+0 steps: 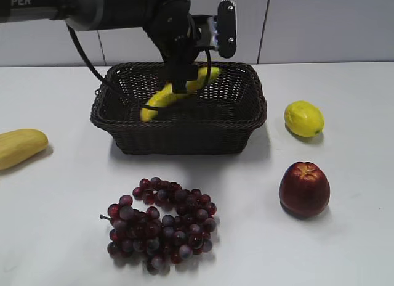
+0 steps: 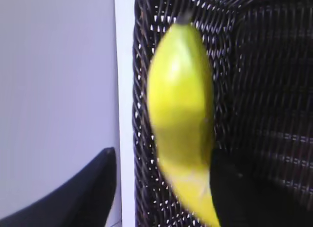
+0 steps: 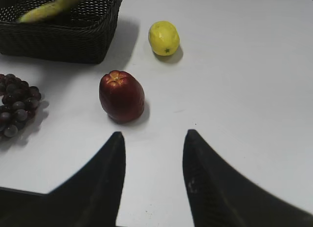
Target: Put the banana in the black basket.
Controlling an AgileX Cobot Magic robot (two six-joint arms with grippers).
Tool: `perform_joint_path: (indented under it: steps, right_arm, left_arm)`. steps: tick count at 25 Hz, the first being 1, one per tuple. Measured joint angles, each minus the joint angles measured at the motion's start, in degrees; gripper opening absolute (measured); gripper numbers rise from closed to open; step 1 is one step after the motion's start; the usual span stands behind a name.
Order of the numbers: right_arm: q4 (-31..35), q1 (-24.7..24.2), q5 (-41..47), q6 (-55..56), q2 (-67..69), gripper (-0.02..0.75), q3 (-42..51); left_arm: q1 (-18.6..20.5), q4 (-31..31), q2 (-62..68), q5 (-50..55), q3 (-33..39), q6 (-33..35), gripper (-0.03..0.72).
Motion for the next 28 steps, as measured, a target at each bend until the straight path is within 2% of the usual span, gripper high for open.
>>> perform_joint_path:
  steps: [6, 10, 14, 17, 21, 25, 28]
  right_arm:
    - [0.0, 0.0, 0.0, 0.0, 0.0, 0.299, 0.0]
    - [0.0, 0.0, 0.0, 0.0, 0.0, 0.299, 0.0]
    - [0.0, 0.0, 0.0, 0.0, 0.0, 0.299, 0.0]
    - [0.0, 0.0, 0.0, 0.0, 0.0, 0.299, 0.0]
    - [0.0, 0.0, 0.0, 0.0, 0.0, 0.299, 0.0]
    - [0.0, 0.0, 0.0, 0.0, 0.0, 0.299, 0.0]
    - [0.0, 0.0, 0.0, 0.0, 0.0, 0.299, 0.0]
  left_arm:
    - [0.79, -2.5, -2.87, 6.03, 0.0, -0.49, 0.609]
    - [3.6, -3.24, -6.22, 11.31, -0.07, -4.49, 0.564]
    - [8.46, -4.0, -7.66, 21.66, -0.07, -9.32, 0.555]
    - [13.75, -4.06, -8.29, 29.01, -0.07, -15.72, 0.555]
    - [20.03, -4.93, -10.27, 30.26, -0.07, -26.52, 0.555]
    - [24.95, -9.39, -13.01, 30.37, 0.35, -29.69, 0.548]
    - [28.35, -12.28, -15.98, 30.27, 4.05, -30.01, 0.538]
